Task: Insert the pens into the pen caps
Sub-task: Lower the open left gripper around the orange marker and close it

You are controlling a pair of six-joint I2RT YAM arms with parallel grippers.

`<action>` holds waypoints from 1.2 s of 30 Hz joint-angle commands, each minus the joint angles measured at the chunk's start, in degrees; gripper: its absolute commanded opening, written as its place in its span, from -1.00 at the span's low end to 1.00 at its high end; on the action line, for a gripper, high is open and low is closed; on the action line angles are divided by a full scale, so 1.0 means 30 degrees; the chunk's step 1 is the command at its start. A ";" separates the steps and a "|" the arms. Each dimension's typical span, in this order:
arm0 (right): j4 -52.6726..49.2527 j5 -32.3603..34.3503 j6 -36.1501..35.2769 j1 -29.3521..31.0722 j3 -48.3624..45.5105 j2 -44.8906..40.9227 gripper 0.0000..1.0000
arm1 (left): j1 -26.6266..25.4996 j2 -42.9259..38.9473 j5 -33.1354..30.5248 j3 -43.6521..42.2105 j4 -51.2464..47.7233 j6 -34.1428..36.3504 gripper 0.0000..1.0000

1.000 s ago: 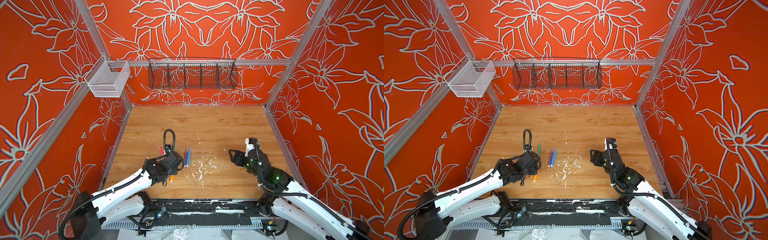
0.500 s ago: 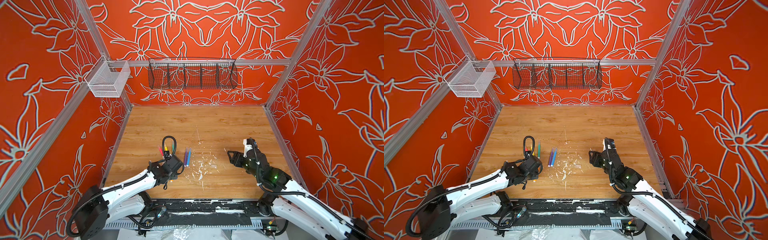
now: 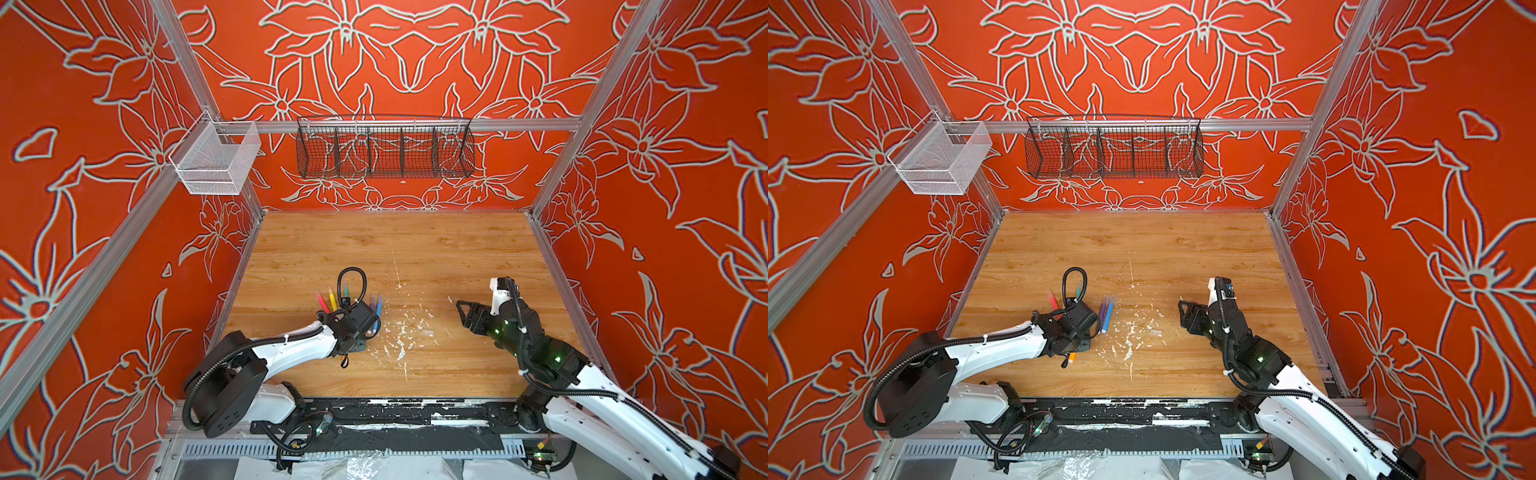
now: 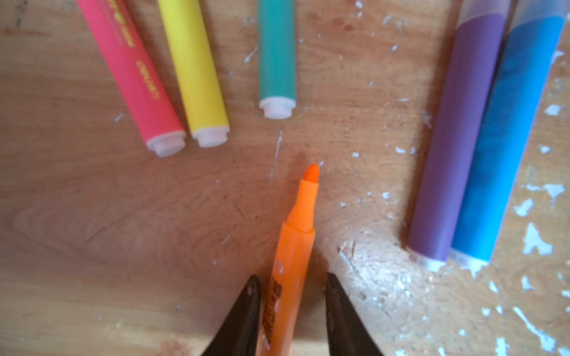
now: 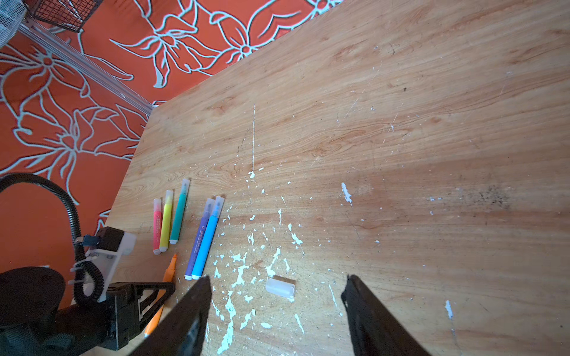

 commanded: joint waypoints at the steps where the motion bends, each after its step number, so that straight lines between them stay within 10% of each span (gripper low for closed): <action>1: -0.0384 0.0020 0.0000 -0.0157 -0.0083 -0.0240 0.41 | 0.0114 0.0528 0.0386 -0.0076 -0.1235 -0.0338 -0.35; 36: 0.0072 -0.0536 0.0235 -0.0157 -0.0204 -0.0163 0.42 | 0.0085 -0.2049 0.2087 -0.1403 -0.2556 -0.0552 -0.57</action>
